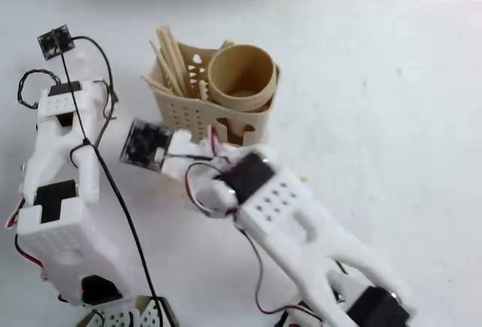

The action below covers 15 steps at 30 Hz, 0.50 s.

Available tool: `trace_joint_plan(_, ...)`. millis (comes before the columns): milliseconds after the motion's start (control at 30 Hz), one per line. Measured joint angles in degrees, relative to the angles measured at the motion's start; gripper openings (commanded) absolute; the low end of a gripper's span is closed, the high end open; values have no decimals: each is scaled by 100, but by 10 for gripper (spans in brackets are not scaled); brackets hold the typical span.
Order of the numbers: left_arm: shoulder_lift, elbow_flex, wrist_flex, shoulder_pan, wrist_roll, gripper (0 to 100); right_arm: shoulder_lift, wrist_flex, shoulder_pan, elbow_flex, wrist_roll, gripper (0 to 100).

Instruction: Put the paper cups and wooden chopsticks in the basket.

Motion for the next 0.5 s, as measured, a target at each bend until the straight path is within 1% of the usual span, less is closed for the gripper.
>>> trace_joint_plan(100, 0, 0, 0, 0, 0, 121, 413, -879, 53, 826, 334, 112)
trace_joint_plan(233, 0, 0, 0, 0, 0, 121, 914, -1741, 255, 1424, 571, 112)
trace_joint_plan(367, 0, 0, 0, 0, 0, 121, 1468, -2163, 404, 1503, 624, 112)
trace_joint_plan(500, 0, 0, 0, 0, 0, 121, 1987, -2374, 448, 1503, 624, 109)
